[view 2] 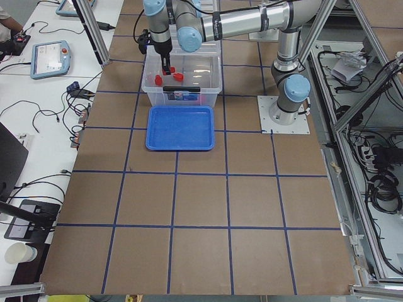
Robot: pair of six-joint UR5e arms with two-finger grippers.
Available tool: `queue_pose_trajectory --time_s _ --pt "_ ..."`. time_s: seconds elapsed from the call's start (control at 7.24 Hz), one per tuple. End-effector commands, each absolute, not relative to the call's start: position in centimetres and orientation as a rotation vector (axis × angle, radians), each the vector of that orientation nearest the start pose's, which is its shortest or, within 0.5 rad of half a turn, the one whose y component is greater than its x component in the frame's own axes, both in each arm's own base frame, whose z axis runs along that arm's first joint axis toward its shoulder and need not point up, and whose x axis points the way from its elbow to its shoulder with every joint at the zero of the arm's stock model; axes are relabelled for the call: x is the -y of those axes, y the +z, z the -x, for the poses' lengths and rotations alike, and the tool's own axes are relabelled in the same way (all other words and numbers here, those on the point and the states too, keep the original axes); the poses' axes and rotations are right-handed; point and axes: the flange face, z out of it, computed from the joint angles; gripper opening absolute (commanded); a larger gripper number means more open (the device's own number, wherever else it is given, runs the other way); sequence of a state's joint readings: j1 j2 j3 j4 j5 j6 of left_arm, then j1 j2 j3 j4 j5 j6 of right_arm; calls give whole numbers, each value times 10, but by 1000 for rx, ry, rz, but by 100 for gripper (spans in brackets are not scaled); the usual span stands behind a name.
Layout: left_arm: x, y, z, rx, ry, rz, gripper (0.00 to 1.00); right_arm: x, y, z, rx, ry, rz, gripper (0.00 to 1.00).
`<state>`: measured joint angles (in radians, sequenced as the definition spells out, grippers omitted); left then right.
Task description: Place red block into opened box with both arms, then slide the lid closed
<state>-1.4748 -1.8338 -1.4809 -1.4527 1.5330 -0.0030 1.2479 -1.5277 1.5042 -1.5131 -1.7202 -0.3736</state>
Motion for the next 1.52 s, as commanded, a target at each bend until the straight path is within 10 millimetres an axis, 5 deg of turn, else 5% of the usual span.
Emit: queue_pose_trajectory --time_s 0.0,0.41,1.38 --pt "594 342 109 -3179 62 177 1 523 480 54 -3250 196 81 100" --pt "579 287 108 -3187 -26 210 1 521 483 51 -3251 183 85 100" --pt "558 214 121 -3235 8 199 1 523 484 52 -3252 184 83 100"
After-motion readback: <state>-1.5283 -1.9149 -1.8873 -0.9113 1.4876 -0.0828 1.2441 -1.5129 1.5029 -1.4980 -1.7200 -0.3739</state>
